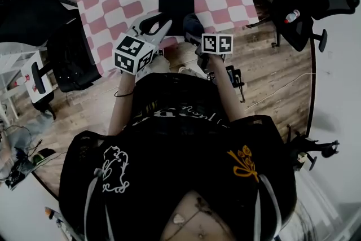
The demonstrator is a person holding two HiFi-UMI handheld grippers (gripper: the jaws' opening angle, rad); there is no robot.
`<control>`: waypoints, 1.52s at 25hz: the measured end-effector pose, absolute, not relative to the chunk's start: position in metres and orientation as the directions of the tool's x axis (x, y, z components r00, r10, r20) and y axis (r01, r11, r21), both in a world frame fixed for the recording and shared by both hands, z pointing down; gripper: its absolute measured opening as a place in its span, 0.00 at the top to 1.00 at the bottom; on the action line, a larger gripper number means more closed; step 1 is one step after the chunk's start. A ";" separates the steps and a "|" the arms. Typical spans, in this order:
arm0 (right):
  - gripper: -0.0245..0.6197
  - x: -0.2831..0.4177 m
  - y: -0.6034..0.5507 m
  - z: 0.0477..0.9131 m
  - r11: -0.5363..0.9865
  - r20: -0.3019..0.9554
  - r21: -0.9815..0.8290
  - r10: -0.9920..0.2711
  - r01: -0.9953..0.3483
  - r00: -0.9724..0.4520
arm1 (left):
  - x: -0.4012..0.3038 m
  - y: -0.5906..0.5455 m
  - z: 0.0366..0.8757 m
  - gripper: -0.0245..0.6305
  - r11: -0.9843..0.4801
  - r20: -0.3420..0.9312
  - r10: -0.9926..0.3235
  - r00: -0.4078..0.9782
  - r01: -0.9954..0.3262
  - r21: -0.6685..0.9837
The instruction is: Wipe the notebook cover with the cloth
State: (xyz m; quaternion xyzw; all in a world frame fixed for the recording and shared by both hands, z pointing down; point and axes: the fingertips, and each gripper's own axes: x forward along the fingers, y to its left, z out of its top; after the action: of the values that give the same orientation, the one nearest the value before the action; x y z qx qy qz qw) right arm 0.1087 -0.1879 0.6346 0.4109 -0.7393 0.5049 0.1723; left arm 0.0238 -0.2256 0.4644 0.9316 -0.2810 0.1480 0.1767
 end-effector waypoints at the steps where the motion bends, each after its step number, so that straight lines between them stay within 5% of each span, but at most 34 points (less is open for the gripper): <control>1: 0.85 0.110 -0.187 0.634 0.155 0.675 -0.597 -0.433 -0.787 -0.597 | 0.023 -0.224 0.464 0.79 -0.778 0.376 -0.474 0.796 -0.579 0.245; 13: 0.85 0.093 -0.175 0.556 0.361 0.602 -0.527 -0.480 -0.769 -0.638 | 0.029 -0.197 0.457 0.79 -0.761 0.375 -0.514 0.771 -0.612 0.217; 38: 0.85 0.144 -0.083 0.486 0.520 0.463 -0.486 -0.528 -0.702 -0.712 | 0.067 -0.061 0.429 0.79 -0.657 0.362 -0.640 0.678 -0.727 0.200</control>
State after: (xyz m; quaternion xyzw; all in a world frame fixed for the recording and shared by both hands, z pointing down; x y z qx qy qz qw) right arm 0.1444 -0.0831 0.4860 0.3566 -0.8621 0.3356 0.1300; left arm 0.0674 -0.0612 0.4285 0.9007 -0.3795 0.1309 0.1661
